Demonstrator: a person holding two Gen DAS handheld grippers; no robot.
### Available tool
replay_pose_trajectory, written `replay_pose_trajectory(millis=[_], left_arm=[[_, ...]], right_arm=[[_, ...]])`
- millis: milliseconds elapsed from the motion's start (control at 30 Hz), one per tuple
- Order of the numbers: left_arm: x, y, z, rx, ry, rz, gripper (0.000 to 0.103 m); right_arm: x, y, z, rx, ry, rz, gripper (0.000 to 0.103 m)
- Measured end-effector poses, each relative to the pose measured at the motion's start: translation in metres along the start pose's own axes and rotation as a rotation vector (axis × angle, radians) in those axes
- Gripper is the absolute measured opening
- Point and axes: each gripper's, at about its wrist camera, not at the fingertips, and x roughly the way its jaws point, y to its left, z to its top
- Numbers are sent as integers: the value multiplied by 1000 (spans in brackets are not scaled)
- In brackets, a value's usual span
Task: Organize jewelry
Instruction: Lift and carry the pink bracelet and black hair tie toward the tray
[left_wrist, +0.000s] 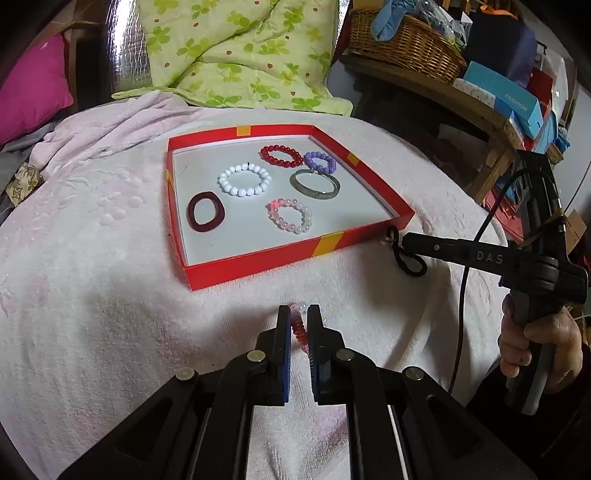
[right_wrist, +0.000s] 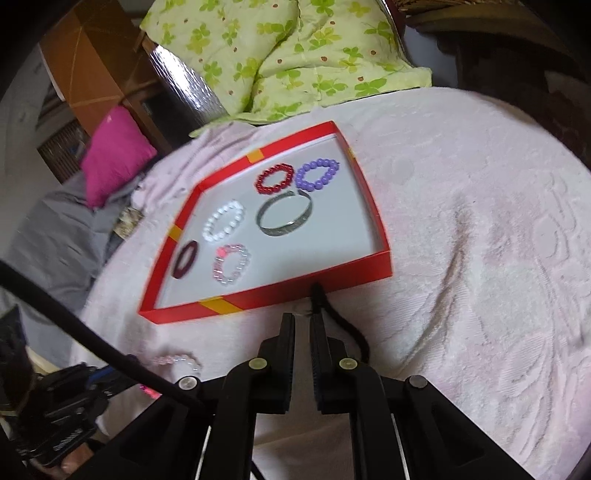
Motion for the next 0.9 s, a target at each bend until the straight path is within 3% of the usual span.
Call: replay_pose_trajectory(millis=[367,500,567,600,633,800,867,900], left_arm=[[-35,7,15,-1,-115,-31,7],[-27,13,14,-15,-78,-11,8],[-13,11,9,-8,-14,18,27],[-6,9,6,6,17,23,65],[0,5,2,24,40,43,83],[27,-11,-13,127,99,116,81],[40,-12,-17,137,135,121,63],[46,-11,-19,139,166,122,46]], right_arm=[[-17,8,2,12,-49,126,9],[-19,7,3,20,-57,127,9],[-19,5,3,21,-53,120,9],[-19,4,3,23,-50,113,9],[-18,3,3,25,-47,108,9],[-17,3,2,26,-42,102,9],[-17,3,2,22,-38,101,9],[-16,4,2,22,-35,99,9]])
